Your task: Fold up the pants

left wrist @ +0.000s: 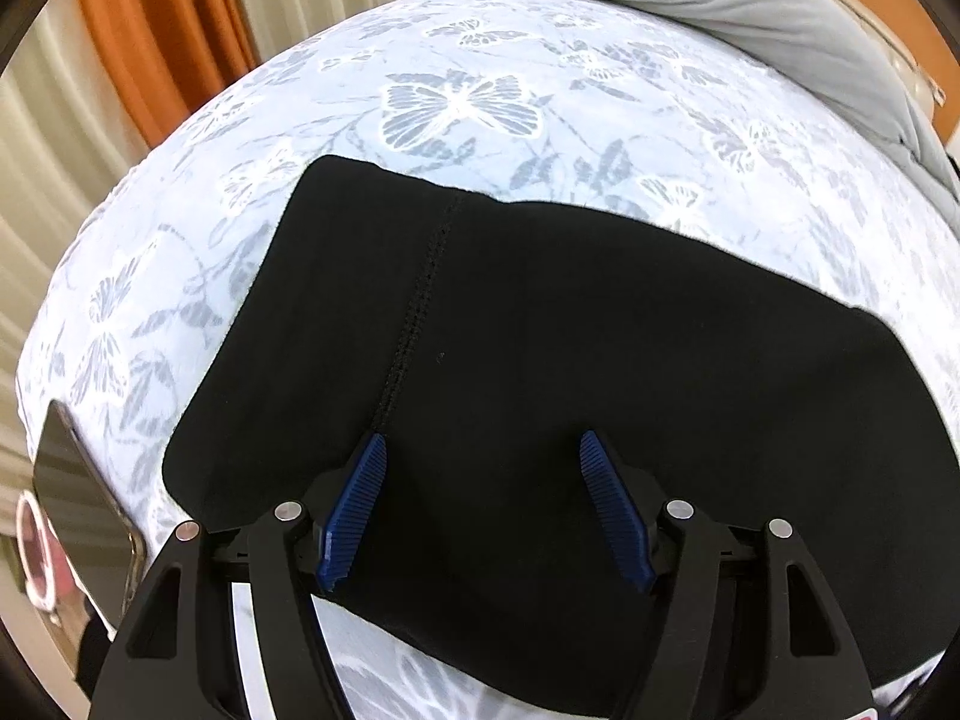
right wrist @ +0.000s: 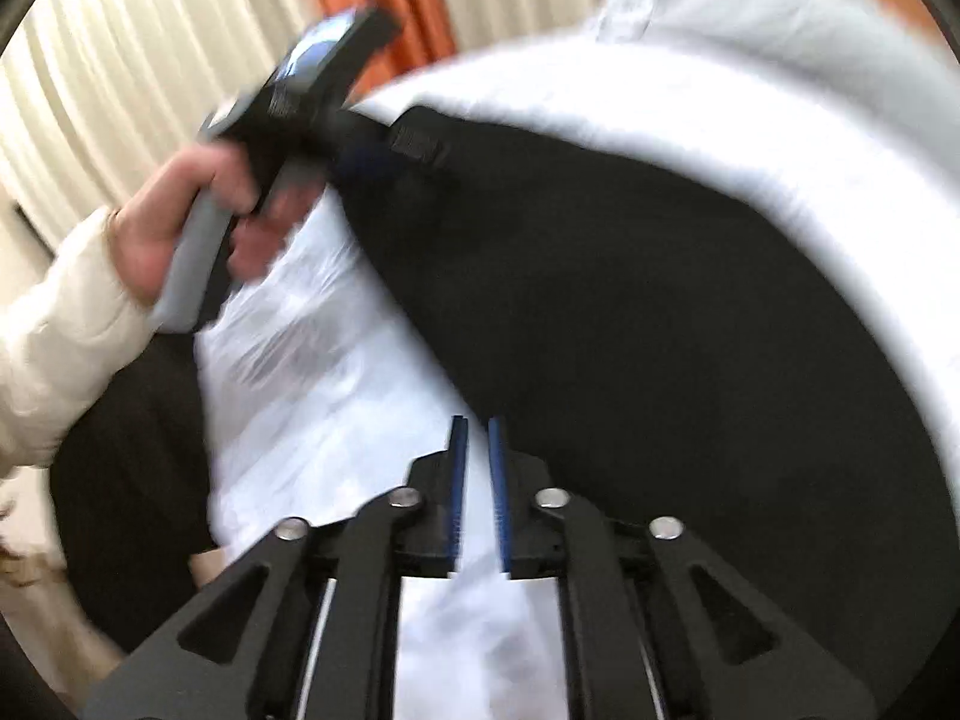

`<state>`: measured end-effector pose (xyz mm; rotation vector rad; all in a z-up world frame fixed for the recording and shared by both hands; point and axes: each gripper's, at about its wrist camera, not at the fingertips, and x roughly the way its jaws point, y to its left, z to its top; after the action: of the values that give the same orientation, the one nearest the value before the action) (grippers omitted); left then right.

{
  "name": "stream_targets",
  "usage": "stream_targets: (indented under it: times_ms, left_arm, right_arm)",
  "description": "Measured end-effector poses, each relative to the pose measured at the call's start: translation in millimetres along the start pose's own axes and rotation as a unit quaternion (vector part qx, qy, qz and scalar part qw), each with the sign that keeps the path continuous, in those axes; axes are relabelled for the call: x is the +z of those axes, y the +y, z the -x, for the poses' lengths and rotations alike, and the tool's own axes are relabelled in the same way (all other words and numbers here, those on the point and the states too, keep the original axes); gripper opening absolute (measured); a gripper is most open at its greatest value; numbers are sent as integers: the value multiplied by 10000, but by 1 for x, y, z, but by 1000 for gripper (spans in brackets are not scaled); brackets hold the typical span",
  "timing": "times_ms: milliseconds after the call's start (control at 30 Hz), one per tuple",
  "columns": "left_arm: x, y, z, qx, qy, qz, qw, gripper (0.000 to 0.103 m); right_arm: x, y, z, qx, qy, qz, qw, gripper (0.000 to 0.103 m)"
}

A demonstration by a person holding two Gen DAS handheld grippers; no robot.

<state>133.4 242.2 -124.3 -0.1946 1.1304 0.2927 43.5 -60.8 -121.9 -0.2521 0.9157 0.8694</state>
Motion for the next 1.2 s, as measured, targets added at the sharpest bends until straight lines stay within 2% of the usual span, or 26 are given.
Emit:
stream_targets:
  times_ms: [67, 233, 333, 367, 433, 500, 633, 700, 767, 867, 900, 967, 1067, 1200]
  left_arm:
    - [-2, -1, 4, -8, -43, -2, 10000, 66]
    - [-8, -6, 18, -245, -134, -91, 9996, 67]
    - [-12, -12, 28, -496, -238, -168, 9983, 67]
    - [-14, -16, 31, -537, -289, -242, 9978, 68]
    - [-17, -22, 34, -485, -379, -385, 9974, 68]
    - [-21, -31, 39, -391, -495, -588, 9963, 68]
    - [-30, -49, 49, -388, -673, -887, 9930, 68]
    - [-34, -61, 53, -382, -742, -1055, 9909, 68]
    - [-38, -71, 57, -337, -854, -1144, 9892, 68]
    - [-43, -83, 64, -358, -1062, -1244, 9859, 68]
    - [-45, -88, 66, -344, -1133, -1307, 9843, 68]
    - [-48, -99, 69, -271, -1302, -1414, 9810, 68]
    - [-51, -113, 73, -284, -1424, -1531, 9775, 68]
    - [-54, -128, 78, -439, -1475, -1549, 9759, 68]
  right_arm:
    - [3, -2, -5, -202, 64, 169, 9996, 20]
    - [1, -2, -39, -119, 490, 383, 9980, 21]
    - [9, -9, -44, -100, 333, 217, 9992, 23]
    - [13, -13, -46, -141, 268, 141, 9994, 20]
    - [18, -25, -51, -109, 291, -104, 9995, 4]
    - [18, -23, -49, 53, 366, -169, 9992, 4]
    - [7, 4, -43, 146, 515, 330, 9980, 3]
    - [9, -4, -43, 109, 342, 55, 9993, 4]
    - [15, -20, -27, 248, 132, -415, 9987, 8]
    - [23, -38, 10, 447, -563, -1017, 9922, 9]
    - [23, -47, 17, 238, -593, -1322, 9892, 9]
    - [15, -52, 9, 7, -398, -1428, 9890, 9]
    - [-5, -57, -26, -297, 641, -1443, 9870, 8]
    - [-10, -58, -1, -284, 466, -1483, 9874, 7]
